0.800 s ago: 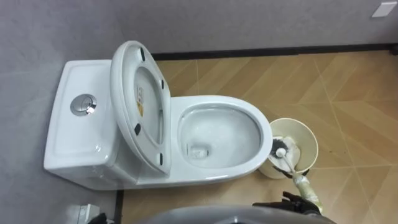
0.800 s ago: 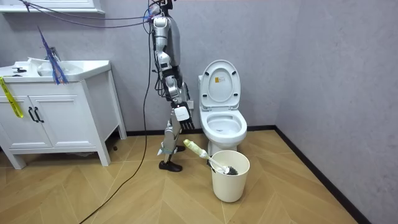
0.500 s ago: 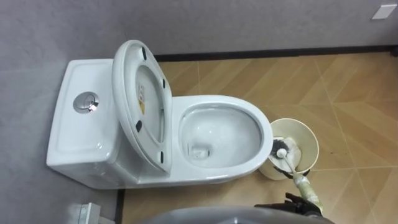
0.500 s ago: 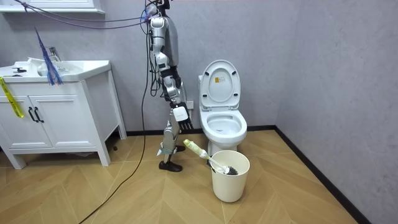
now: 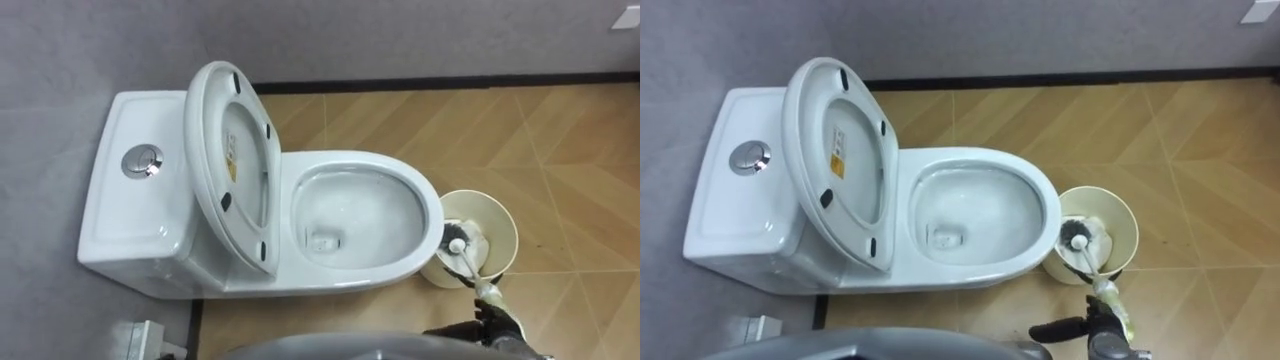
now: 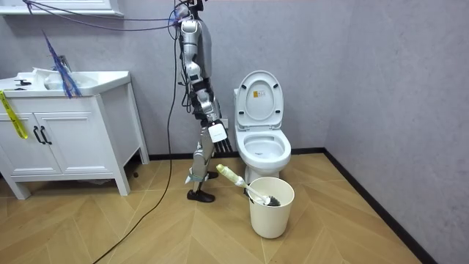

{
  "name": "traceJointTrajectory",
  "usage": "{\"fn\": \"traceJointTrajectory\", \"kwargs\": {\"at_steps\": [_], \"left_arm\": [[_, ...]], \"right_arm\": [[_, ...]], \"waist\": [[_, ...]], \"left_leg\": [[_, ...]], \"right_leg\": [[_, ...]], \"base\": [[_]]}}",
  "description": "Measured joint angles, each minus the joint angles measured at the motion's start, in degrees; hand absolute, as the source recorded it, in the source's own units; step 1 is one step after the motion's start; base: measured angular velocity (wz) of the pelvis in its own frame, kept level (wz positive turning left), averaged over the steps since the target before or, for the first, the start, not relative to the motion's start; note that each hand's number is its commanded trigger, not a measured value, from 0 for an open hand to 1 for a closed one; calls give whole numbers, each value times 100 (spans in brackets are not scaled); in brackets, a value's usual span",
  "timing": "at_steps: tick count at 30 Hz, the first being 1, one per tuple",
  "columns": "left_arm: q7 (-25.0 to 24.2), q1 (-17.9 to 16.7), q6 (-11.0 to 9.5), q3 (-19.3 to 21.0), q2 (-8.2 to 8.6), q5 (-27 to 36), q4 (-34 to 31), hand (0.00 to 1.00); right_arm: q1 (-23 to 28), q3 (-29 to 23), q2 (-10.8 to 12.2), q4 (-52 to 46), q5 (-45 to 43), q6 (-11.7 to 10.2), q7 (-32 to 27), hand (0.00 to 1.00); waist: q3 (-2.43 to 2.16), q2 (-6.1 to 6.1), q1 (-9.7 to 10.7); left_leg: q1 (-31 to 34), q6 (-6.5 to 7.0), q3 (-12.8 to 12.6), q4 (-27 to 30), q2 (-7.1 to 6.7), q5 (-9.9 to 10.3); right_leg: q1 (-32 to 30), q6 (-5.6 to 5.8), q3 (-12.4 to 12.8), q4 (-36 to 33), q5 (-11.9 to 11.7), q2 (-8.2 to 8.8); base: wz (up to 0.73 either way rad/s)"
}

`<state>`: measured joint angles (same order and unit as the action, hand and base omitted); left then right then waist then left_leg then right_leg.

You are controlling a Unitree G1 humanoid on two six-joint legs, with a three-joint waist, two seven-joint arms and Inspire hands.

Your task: Brush toilet

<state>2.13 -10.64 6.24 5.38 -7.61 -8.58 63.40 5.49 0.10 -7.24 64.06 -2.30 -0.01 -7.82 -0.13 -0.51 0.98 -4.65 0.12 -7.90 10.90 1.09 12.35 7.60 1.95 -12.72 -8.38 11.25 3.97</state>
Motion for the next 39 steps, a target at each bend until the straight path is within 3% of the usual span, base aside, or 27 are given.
{"fn": "traceJointTrajectory", "kwargs": {"at_steps": [7, 10, 13, 15, 20, 24, 28, 35, 39], "left_arm": [[17, 52, -355, -1, -49, 304, 11, 0], [23, 262, -509, -51, -98, 455, 23, 0], [56, 474, -616, -352, -233, 695, 117, 0], [69, 676, -681, -385, -228, 928, 228, 0], [153, 1135, -834, -585, -194, 1224, 237, 0], [211, 1734, -881, -810, -144, 1538, 220, 0], [228, 1939, -874, -1088, -108, 1641, 65, 0], [439, 2127, -879, -1364, -77, 2043, -597, 0], [521, 2229, -877, -1370, -113, 1908, -934, 0]], "right_arm": [[-208, -40, -7, -434, -248, -73, -662, 0], [-535, -42, -27, -377, -293, -197, -1085, 0], [-944, -21, -53, 87, -296, -314, -1478, 0], [-1176, -25, -103, 337, -284, -377, -1693, 0], [-1587, -21, -282, 749, 51, -440, -2110, 0], [-2019, -91, -498, 1031, 288, -422, -2438, 0], [-2152, -71, -576, 1016, 321, -382, -2610, 0], [-2334, -8, -995, 936, 465, -240, -2764, 0], [-2510, 6, -1229, 937, 475, -227, -2891, 0]], "waist": [[8, 8, 20], [30, 4, 34], [55, -2, -22], [77, 32, -16], [123, 77, -180], [189, 111, -284], [241, 72, -292], [265, 58, -292], [269, 65, -314]], "left_leg": [[409, 13, 49, 128, 6, -4], [831, 48, 177, 318, -4, -31], [1233, 67, 196, 510, 3, -46], [1629, 109, 258, 650, -4, -71], [2468, 194, 259, 940, -12, -134], [3352, 271, 291, 1314, -44, -179], [3922, 320, 297, 1559, -89, -177], [5264, 404, 314, 2521, -173, -77], [5965, 412, 315, 3212, -171, 68]], "right_leg": [[-345, -4, -28, -164, -1, 18], [-694, -20, -164, -288, -9, 52], [-1060, -22, -218, -474, -10, 82], [-1402, -24, -325, -607, -11, 134], [-2301, -24, -307, -1045, -11, 239], [-3199, -47, -317, -1516, 3, 355], [-3854, -62, -230, -1964, 56, 456], [-5275, -128, -106, -3189, 398, 737], [-5980, -187, -35, -3923, 653, 863]], "base": [[3], [23], [14], [18], [4], [5], [-1], [10], [8]]}}
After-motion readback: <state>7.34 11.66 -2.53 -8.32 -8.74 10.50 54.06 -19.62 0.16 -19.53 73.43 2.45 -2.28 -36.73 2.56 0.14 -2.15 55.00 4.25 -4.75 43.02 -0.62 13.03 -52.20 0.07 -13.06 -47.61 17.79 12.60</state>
